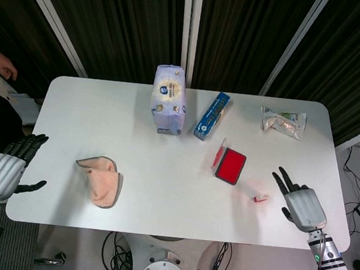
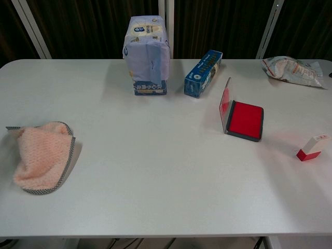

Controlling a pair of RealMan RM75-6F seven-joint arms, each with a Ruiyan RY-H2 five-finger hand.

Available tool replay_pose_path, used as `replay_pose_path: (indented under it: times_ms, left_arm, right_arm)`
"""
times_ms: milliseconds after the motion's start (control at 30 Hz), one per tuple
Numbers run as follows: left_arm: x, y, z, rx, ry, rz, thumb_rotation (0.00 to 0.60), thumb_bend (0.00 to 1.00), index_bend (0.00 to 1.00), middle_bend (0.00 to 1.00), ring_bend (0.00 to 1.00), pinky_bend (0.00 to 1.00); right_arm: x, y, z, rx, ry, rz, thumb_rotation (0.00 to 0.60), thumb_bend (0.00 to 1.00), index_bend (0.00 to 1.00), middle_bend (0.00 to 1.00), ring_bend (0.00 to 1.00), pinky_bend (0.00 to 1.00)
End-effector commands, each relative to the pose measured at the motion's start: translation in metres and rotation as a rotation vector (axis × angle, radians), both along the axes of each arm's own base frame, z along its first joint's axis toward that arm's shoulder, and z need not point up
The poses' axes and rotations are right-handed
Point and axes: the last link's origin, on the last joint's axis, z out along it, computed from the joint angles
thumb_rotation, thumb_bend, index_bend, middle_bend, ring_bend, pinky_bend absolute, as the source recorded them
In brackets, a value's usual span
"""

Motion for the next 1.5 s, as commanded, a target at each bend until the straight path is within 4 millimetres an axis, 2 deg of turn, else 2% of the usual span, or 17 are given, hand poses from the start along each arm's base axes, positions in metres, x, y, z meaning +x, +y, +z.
replay_pose_path:
  times_ms: [33, 167, 333, 600, 867, 1100, 1500]
  left_arm:
    - [-0.003, -0.002, -0.001, -0.002, -0.001, 0.011, 0.596, 0.02, 0.07, 0.09, 0.08, 0.18]
    - [-0.007, -0.003, 0.0, -0.003, 0.002, 0.023, 0.596, 0.02, 0.07, 0.09, 0.08, 0.18]
    - [-0.01, -0.003, 0.001, -0.003, 0.001, 0.028, 0.598, 0.02, 0.07, 0.09, 0.08, 0.18]
    - [-0.01, -0.002, 0.0, -0.008, -0.004, 0.022, 0.596, 0.02, 0.07, 0.09, 0.08, 0.18]
    - [-0.011, -0.004, 0.002, -0.004, 0.001, 0.026, 0.594, 0.02, 0.07, 0.09, 0.08, 0.18]
    - [-0.011, -0.003, 0.003, -0.003, 0.002, 0.029, 0.595, 0.02, 0.07, 0.09, 0.08, 0.18]
    - [-0.011, -0.003, 0.003, -0.004, -0.003, 0.027, 0.596, 0.02, 0.05, 0.09, 0.08, 0.18]
  right_arm:
    - [0.0, -0.005, -0.019, 0.047, 0.015, 0.016, 0.6, 0.15, 0.0, 0.06, 0.72, 0.87]
    - [-0.004, -0.01, -0.029, 0.058, -0.001, -0.001, 0.6, 0.15, 0.03, 0.09, 0.74, 0.88]
    - [-0.011, -0.013, -0.039, 0.058, -0.013, -0.022, 0.6, 0.15, 0.12, 0.15, 0.77, 0.88]
    - [-0.016, -0.017, -0.056, 0.052, -0.049, -0.02, 0.6, 0.16, 0.27, 0.25, 0.77, 0.88]
    - [-0.02, -0.023, -0.076, 0.056, -0.099, -0.025, 0.6, 0.18, 0.37, 0.32, 0.77, 0.88]
    - [-0.022, -0.025, -0.08, 0.038, -0.112, -0.026, 0.6, 0.19, 0.39, 0.36, 0.77, 0.9]
    - [-0.022, -0.025, -0.077, 0.013, -0.122, -0.03, 0.6, 0.21, 0.46, 0.44, 0.77, 0.9]
